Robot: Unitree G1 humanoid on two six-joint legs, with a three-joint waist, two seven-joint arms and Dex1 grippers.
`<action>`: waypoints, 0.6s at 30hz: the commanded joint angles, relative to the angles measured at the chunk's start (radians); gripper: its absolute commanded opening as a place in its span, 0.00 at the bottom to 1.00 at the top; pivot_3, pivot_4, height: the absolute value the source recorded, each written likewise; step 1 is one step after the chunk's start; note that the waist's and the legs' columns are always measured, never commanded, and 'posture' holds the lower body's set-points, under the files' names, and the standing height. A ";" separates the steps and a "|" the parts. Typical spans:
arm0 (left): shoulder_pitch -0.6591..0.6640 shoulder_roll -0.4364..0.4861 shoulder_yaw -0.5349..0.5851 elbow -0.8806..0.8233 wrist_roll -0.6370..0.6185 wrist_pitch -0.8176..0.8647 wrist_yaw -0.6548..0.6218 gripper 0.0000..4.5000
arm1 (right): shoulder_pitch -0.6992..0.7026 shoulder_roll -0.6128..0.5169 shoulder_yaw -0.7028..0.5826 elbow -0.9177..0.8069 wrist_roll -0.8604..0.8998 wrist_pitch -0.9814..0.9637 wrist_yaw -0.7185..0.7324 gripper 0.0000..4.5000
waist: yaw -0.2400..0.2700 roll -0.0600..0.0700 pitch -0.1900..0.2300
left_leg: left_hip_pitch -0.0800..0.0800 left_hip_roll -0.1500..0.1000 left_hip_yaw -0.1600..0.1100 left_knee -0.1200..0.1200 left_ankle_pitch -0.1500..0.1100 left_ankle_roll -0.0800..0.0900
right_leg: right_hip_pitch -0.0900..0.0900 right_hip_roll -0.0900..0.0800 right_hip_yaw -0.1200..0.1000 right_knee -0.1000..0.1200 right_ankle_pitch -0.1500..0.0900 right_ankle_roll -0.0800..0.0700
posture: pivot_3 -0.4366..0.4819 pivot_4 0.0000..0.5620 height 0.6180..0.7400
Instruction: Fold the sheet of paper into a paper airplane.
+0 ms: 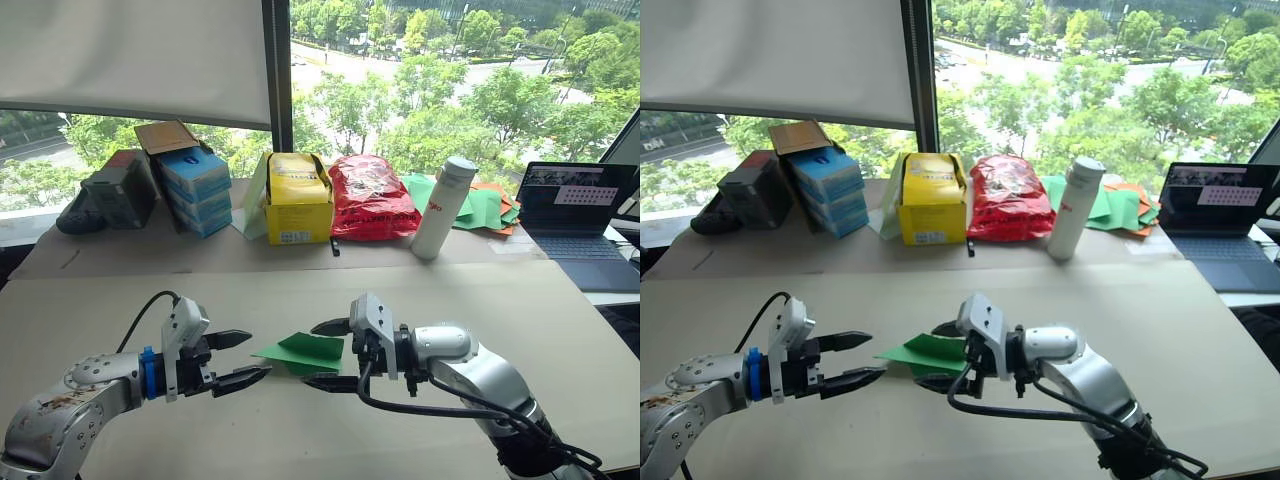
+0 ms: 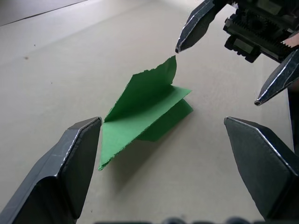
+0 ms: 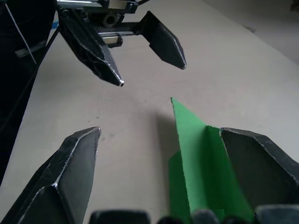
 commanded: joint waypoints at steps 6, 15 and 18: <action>0.003 0.005 0.006 -0.015 0.002 -0.029 -0.010 0.99 | -0.043 0.082 -0.002 0.194 -0.072 -0.053 -0.108 1.00 | -0.002 0.000 0.000 | 0.000 0.000 0.000 0.000 0.001 -0.001 | 0.000 0.000 0.000 0.001 0.000 0.000 | 0.48 0.27 1.00; 0.015 -0.006 0.004 -0.026 0.001 -0.032 0.002 0.99 | -0.086 0.112 -0.062 0.263 -0.019 0.033 -0.097 1.00 | -0.005 0.000 0.000 | 0.000 0.000 0.000 0.000 0.001 -0.001 | 0.000 -0.001 0.001 0.000 0.000 0.000 | 0.48 0.27 1.00; 0.020 -0.006 0.008 -0.024 0.002 -0.035 0.003 0.99 | -0.096 0.110 -0.072 0.242 -0.006 0.043 -0.099 1.00 | -0.006 0.000 0.000 | 0.000 0.000 0.000 0.000 0.001 -0.001 | 0.000 -0.005 0.001 0.000 0.000 0.000 | 0.48 0.27 1.00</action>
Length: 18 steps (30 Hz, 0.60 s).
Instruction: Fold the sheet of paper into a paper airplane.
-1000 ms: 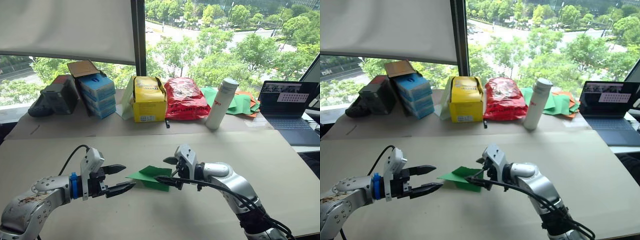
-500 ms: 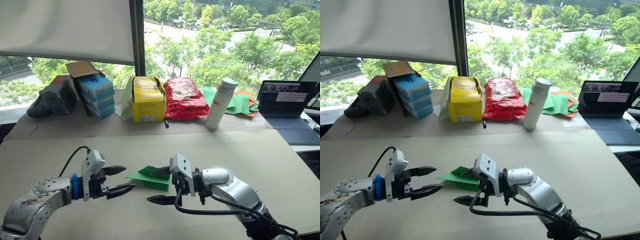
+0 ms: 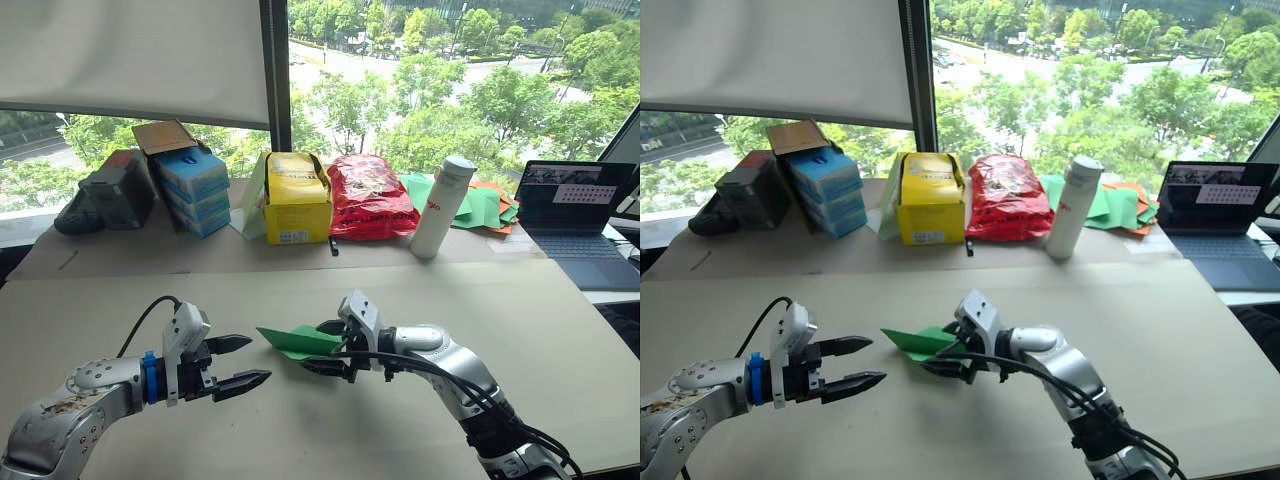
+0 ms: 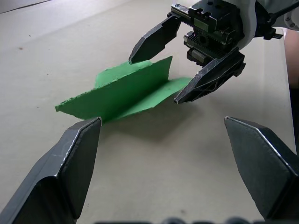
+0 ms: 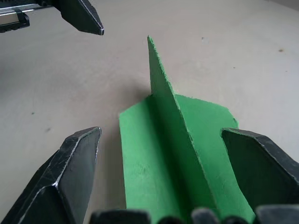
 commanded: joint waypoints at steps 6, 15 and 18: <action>0.009 -0.001 0.017 -0.024 -0.001 -0.030 0.002 0.99 | -0.149 -0.067 0.029 -0.084 -0.040 0.034 0.029 1.00 | -0.006 0.001 0.001 | 0.000 0.000 0.000 0.000 0.000 0.000 | -0.001 0.001 -0.001 0.001 0.000 0.000 | 0.48 0.27 1.00; 0.021 -0.008 0.001 -0.016 0.030 -0.053 0.016 0.99 | -0.400 -0.112 0.225 -0.138 -0.132 0.287 0.042 1.00 | -0.011 0.001 0.001 | -0.001 0.000 0.000 0.000 0.000 0.000 | -0.002 0.000 -0.001 0.000 0.000 0.000 | 0.48 0.27 1.00; 0.030 -0.014 -0.001 -0.023 0.034 -0.057 0.021 0.99 | -0.456 -0.050 0.257 -0.157 -0.122 0.384 0.015 1.00 | -0.011 0.001 0.001 | -0.001 0.000 0.000 0.000 0.000 0.000 | -0.003 0.000 -0.001 0.001 0.000 0.000 | 0.48 0.27 1.00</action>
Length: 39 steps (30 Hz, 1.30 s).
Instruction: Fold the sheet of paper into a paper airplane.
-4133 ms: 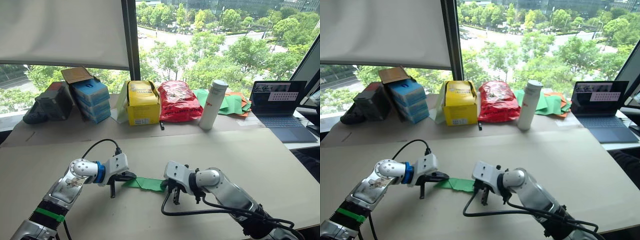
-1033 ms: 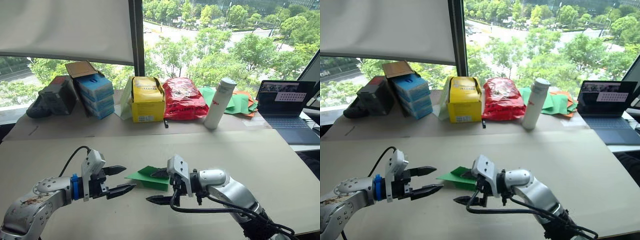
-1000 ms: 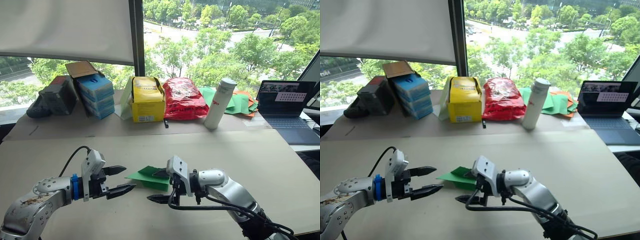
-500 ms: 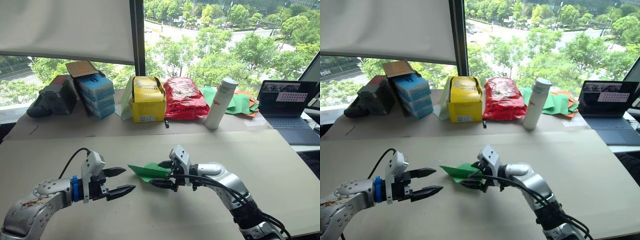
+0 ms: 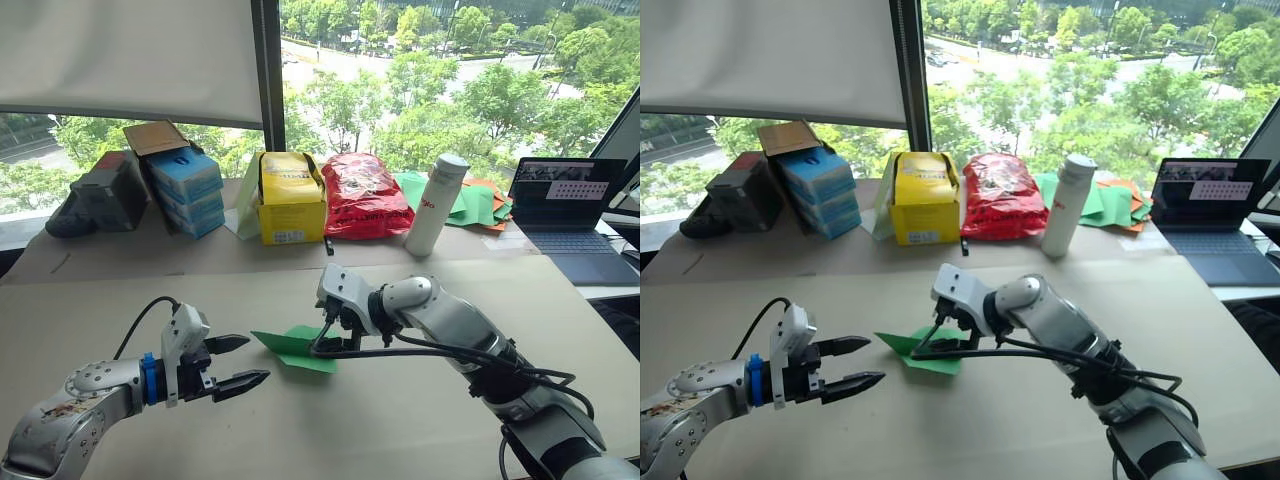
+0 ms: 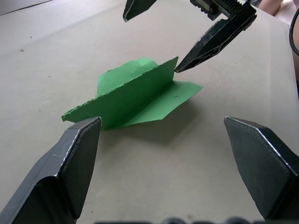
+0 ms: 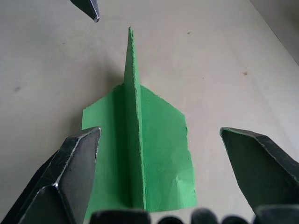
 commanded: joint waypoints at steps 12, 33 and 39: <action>0.025 -0.029 0.010 -0.052 -0.014 -0.015 0.032 0.99 | -0.095 0.113 0.095 0.063 -0.038 0.112 -0.099 1.00 | 0.001 0.000 0.000 | -0.001 -0.002 -0.001 0.000 0.000 -0.001 | 0.000 -0.002 -0.001 0.000 0.000 0.000 | 0.48 0.27 1.00; 0.031 -0.019 0.016 -0.061 -0.029 -0.009 0.044 1.00 | -0.077 0.072 0.136 0.072 -0.073 0.078 -0.081 0.04 | 0.001 0.000 0.000 | -0.001 -0.002 -0.001 0.000 0.001 -0.001 | -0.001 -0.001 -0.002 0.000 0.000 0.000 | 0.48 0.27 1.00; 0.023 -0.014 0.016 -0.056 -0.029 -0.010 0.040 1.00 | -0.073 0.075 0.136 0.067 -0.078 0.072 -0.077 0.01 | 0.001 0.000 0.000 | -0.001 -0.002 -0.001 0.000 0.001 -0.001 | -0.001 -0.001 -0.002 0.000 0.000 0.000 | 0.48 0.27 1.00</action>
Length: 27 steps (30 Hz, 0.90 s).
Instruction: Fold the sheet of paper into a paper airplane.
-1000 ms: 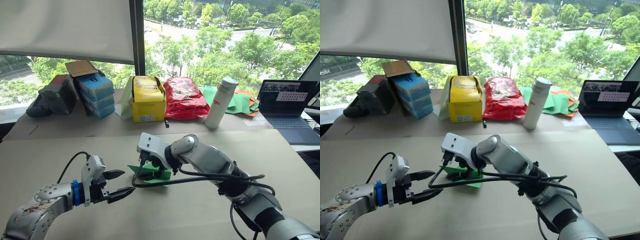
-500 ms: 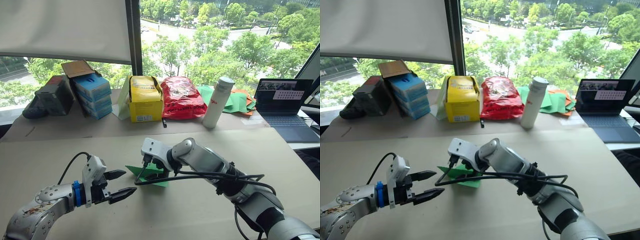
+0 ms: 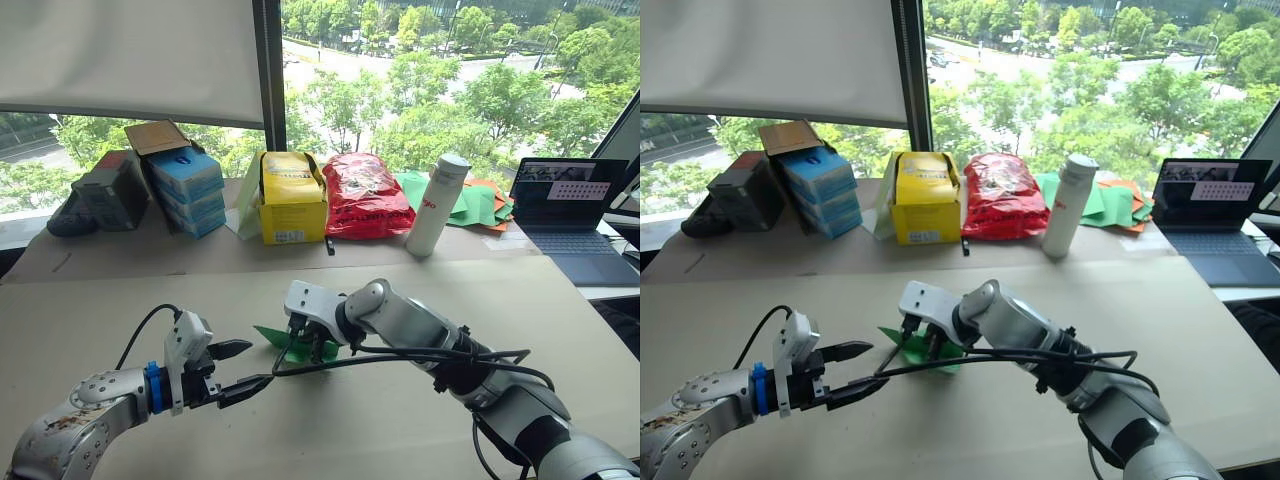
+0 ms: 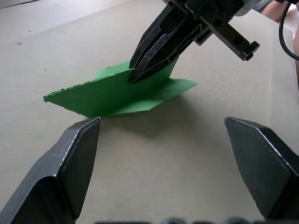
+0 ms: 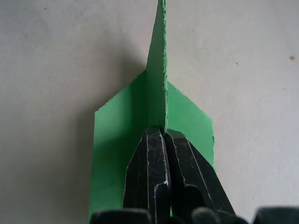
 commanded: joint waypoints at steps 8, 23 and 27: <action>-0.045 -0.002 0.010 -0.023 -0.027 0.001 0.005 1.00 | 0.004 -0.042 -0.255 -0.034 0.035 0.012 -0.046 0.01 | 0.006 0.000 0.000 | -0.001 0.000 0.000 0.000 0.000 0.000 | 0.000 0.000 0.000 0.000 0.000 0.000 | 0.48 0.27 1.00; -0.180 -0.035 -0.076 -0.130 -0.016 -0.001 0.069 1.00 | 0.211 -0.267 -0.683 -0.031 -0.020 0.248 -0.329 0.01 | 0.006 0.002 0.001 | -0.001 0.001 0.001 -0.001 0.000 0.000 | 0.001 0.000 0.003 -0.002 0.000 0.000 | 0.48 0.27 1.00; -0.189 -0.029 -0.090 -0.128 -0.017 -0.003 0.066 1.00 | 0.244 -0.267 -0.702 -0.056 -0.009 0.287 -0.354 0.01 | 0.004 0.002 0.001 | -0.001 0.001 0.002 0.000 -0.001 0.002 | 0.001 0.007 0.003 -0.002 0.000 0.000 | 0.48 0.27 1.00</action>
